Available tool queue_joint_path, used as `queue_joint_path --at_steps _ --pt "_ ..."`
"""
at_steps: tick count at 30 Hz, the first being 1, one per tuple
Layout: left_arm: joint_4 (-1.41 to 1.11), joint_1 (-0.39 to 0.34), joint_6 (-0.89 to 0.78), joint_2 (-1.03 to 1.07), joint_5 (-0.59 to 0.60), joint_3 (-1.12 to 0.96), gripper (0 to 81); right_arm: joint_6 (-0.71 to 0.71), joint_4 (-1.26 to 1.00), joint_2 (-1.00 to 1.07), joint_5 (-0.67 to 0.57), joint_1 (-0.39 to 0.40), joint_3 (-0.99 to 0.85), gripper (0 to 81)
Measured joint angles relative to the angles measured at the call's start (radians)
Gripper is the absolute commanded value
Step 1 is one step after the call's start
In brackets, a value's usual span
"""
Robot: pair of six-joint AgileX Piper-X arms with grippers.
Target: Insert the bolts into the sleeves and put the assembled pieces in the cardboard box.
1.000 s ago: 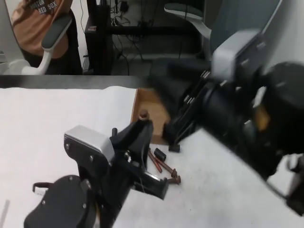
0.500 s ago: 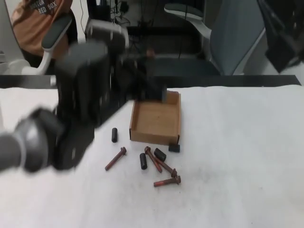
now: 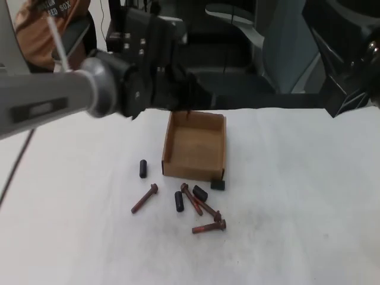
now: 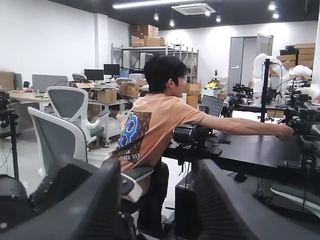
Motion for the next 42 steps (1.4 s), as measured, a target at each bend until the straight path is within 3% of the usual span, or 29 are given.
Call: queue_joint_path --at_steps 16,18,23,25,36,42 --pt "0.041 0.000 0.000 0.250 0.029 -0.106 0.8 0.143 0.004 -0.001 -0.076 0.000 0.000 46.1" --pt "0.039 0.000 0.000 0.260 0.031 -0.106 13.3 0.145 0.009 -0.001 -0.082 0.000 0.000 46.1" --pt "0.033 0.004 -0.007 0.265 0.038 -0.116 60.2 0.147 0.025 -0.001 -0.085 0.000 0.000 46.1" --pt "0.032 0.009 -0.013 0.265 0.037 -0.119 65.9 0.147 0.025 -0.001 -0.090 0.000 0.000 46.1" --pt "0.127 0.014 -0.016 0.239 0.033 -0.180 65.9 0.147 0.031 -0.001 -0.091 0.000 0.000 46.1" --pt "0.295 0.055 0.015 0.101 -0.073 -0.190 65.9 0.147 0.076 -0.001 -0.091 0.000 0.000 46.1"
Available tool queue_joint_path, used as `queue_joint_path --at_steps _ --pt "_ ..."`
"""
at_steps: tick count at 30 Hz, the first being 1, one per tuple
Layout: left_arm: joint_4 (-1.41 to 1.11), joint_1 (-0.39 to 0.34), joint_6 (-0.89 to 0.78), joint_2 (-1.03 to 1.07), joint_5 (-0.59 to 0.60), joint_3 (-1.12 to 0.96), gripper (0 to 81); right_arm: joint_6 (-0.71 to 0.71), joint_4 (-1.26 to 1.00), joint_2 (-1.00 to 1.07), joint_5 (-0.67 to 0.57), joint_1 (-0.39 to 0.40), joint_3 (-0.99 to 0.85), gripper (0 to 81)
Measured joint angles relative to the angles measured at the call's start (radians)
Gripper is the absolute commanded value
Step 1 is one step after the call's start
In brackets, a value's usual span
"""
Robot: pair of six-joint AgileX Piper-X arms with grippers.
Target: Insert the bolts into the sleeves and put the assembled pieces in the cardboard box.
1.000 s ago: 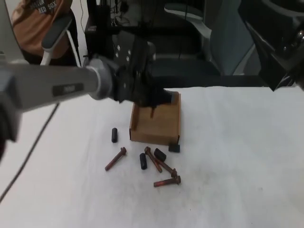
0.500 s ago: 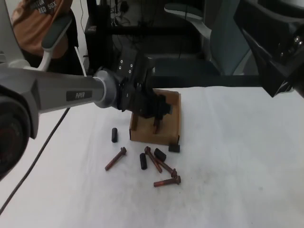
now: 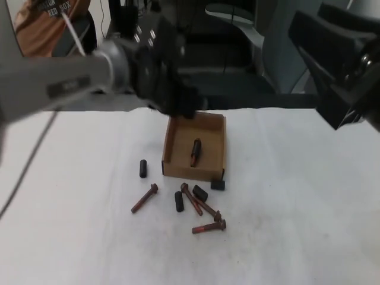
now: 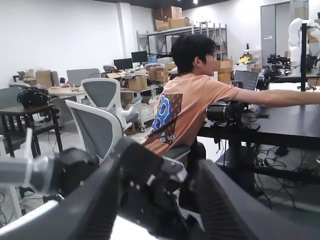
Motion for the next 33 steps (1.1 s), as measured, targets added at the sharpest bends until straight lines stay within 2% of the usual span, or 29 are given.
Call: queue_joint_path --at_steps 5,9,13,22,33 --pt "0.130 0.072 -0.033 -0.083 -0.071 -0.007 65.7 0.013 0.043 0.000 -0.011 0.000 0.000 46.1" --pt "0.205 0.144 -0.070 -0.083 -0.072 -0.007 55.6 0.065 0.044 0.000 -0.047 0.000 0.000 46.1" --pt "0.271 0.190 -0.089 -0.081 -0.035 -0.007 54.6 0.102 0.046 0.000 -0.076 0.000 0.000 46.1" --pt "0.268 0.175 -0.103 -0.060 0.005 -0.007 54.6 0.114 0.046 0.000 -0.082 0.000 0.000 46.1" --pt "0.381 0.153 -0.125 0.106 0.044 -0.009 54.6 0.114 0.051 0.000 -0.097 0.000 0.000 46.1"
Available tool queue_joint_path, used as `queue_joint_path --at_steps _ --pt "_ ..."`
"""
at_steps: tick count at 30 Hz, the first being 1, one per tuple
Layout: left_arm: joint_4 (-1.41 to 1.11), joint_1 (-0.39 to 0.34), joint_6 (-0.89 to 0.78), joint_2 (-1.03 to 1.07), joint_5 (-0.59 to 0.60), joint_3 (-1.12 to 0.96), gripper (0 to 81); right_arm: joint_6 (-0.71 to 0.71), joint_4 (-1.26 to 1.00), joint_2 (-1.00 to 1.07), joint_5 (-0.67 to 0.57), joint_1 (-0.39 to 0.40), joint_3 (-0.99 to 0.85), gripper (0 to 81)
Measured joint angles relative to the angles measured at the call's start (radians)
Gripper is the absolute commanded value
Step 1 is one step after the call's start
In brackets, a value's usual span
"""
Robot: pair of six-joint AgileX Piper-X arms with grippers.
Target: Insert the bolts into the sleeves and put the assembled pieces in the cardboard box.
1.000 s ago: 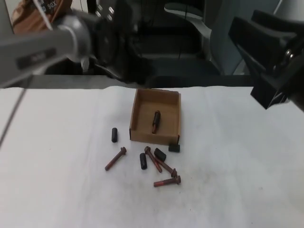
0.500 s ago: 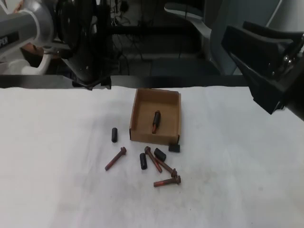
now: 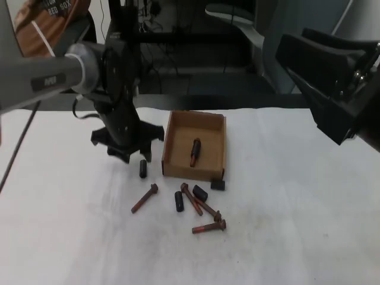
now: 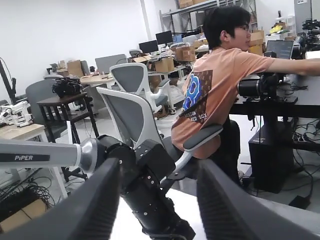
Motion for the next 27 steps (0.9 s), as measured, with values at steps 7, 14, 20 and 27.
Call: queue_joint_path --at_steps 7,14,20,27 --pt "-0.033 -0.009 -0.002 0.012 0.001 0.000 54.6 0.000 0.010 0.000 0.000 0.000 0.000 46.1" --pt "-0.036 -0.025 -0.022 0.058 0.001 0.000 50.4 0.000 0.014 0.000 0.000 0.000 0.000 46.1" --pt "-0.028 -0.024 -0.031 0.063 -0.022 -0.003 1.1 0.000 0.014 0.000 0.000 0.000 0.000 46.1" --pt "-0.004 -0.024 0.004 0.062 -0.020 -0.007 1.7 0.000 0.020 0.000 0.000 0.000 0.000 46.1"
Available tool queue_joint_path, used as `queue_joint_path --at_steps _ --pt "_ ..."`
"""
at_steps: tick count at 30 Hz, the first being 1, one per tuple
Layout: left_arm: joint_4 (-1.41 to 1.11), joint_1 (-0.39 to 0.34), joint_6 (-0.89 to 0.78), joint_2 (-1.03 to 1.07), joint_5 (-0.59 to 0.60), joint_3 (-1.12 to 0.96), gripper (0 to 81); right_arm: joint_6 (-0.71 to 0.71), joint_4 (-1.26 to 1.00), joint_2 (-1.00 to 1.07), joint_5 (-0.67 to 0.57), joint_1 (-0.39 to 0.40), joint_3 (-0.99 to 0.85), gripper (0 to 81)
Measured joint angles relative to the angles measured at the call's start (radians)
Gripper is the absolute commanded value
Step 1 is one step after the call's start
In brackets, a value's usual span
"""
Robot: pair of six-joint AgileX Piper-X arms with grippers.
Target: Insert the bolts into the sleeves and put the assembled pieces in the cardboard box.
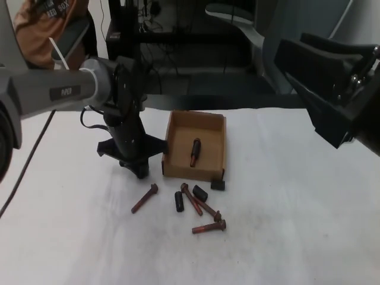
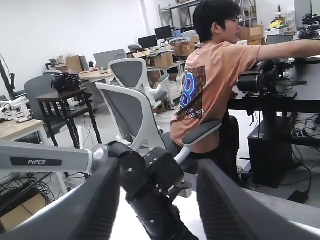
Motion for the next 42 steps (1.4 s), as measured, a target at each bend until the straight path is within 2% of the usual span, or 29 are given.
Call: queue_joint_path --at_steps 7,16,22,26,31,37,42 --pt "0.057 -0.014 0.076 -0.043 0.025 0.009 1.7 0.050 0.153 0.000 0.048 0.000 0.000 46.1" --pt "0.077 -0.037 0.158 -0.315 0.025 0.015 1.7 0.224 0.369 0.004 0.060 0.000 0.000 46.1" --pt "0.098 -0.073 0.222 -0.520 0.025 0.065 1.7 0.243 0.396 0.135 -0.105 0.000 -0.016 46.1" --pt "0.025 -0.103 0.224 -0.707 0.033 0.218 1.7 0.185 0.439 0.278 -0.181 0.000 -0.076 46.1" --pt "-0.149 -0.110 0.184 -0.933 0.041 0.443 1.7 0.062 0.495 0.390 -0.207 -0.003 -0.166 45.5" --pt "-0.310 -0.110 0.115 -1.121 0.074 0.703 1.7 -0.119 0.616 0.498 -0.210 -0.048 -0.275 29.0" --pt "-0.471 -0.110 0.056 -1.233 0.121 0.857 1.7 -0.227 0.728 0.637 -0.217 -0.101 -0.391 27.9"
